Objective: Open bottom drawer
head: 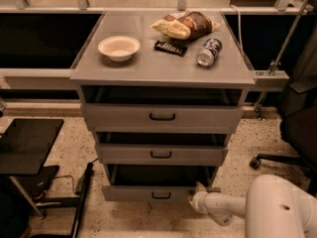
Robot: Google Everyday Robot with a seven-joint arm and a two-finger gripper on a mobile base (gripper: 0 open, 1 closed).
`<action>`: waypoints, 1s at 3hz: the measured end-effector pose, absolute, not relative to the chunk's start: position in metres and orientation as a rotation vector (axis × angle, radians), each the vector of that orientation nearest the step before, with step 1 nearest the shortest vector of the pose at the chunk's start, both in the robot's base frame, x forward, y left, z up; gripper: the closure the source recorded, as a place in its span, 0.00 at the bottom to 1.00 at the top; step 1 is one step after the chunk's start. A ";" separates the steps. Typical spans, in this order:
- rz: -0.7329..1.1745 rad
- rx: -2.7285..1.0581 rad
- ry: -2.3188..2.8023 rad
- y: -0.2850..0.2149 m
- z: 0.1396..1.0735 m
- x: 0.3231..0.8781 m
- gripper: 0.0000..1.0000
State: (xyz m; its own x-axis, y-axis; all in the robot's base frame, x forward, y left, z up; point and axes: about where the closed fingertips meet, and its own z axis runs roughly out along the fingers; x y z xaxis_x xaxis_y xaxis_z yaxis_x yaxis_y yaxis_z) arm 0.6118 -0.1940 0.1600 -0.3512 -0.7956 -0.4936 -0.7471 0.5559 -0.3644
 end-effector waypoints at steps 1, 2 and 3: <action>-0.099 -1.233 2.156 -0.194 0.165 0.612 1.00; -0.101 -1.209 2.165 -0.197 0.161 0.598 1.00; -0.101 -1.209 2.165 -0.197 0.166 0.598 1.00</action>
Offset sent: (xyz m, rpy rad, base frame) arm -0.4545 -0.0869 -0.1481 0.1756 -0.0566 -0.5103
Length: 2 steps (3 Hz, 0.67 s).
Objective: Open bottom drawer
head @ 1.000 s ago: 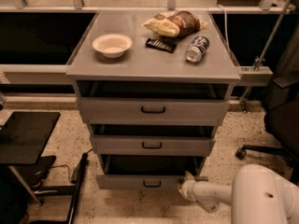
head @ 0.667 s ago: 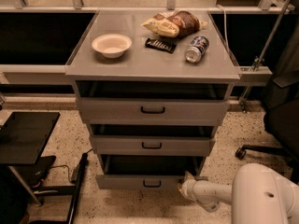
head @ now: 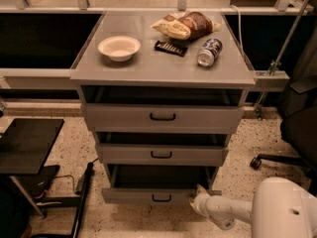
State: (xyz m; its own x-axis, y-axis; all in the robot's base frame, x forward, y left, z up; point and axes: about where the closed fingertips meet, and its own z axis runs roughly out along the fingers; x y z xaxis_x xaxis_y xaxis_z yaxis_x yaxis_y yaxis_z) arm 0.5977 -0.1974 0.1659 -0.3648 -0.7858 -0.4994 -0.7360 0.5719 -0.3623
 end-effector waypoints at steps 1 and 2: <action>-0.111 -1.187 2.169 -0.199 0.162 0.583 1.00; -0.111 -1.187 2.169 -0.199 0.167 0.582 1.00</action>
Offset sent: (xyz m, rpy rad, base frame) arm -0.4877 -0.0721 -0.1407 0.0535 -0.2472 -0.4499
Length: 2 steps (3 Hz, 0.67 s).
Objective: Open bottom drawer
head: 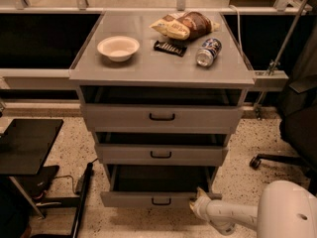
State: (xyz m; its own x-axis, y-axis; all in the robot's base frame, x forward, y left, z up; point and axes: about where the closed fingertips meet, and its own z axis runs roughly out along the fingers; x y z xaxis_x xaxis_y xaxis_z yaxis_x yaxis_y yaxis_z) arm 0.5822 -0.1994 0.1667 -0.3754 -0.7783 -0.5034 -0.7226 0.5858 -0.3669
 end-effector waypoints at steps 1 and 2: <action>-0.119 -1.168 2.168 -0.201 0.162 0.566 1.00; -0.119 -1.168 2.168 -0.201 0.167 0.566 1.00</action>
Offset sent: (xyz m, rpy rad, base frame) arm -0.4900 -0.0616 -0.1443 0.0867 -0.2448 -0.2922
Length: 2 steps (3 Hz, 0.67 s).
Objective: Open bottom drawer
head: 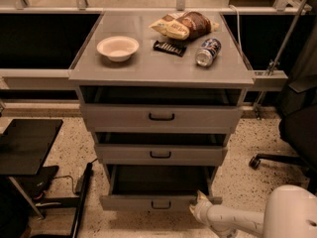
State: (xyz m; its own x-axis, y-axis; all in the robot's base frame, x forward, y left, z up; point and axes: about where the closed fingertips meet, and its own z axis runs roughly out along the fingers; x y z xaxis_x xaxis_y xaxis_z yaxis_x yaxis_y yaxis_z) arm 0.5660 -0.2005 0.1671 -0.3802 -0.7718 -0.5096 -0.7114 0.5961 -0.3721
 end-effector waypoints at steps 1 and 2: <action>-0.124 -1.151 2.166 -0.202 0.162 0.550 1.00; -0.124 -1.151 2.166 -0.201 0.168 0.550 1.00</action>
Offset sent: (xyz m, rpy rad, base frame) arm -0.4652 -0.0522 -0.1555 0.1284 -0.2371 -0.2934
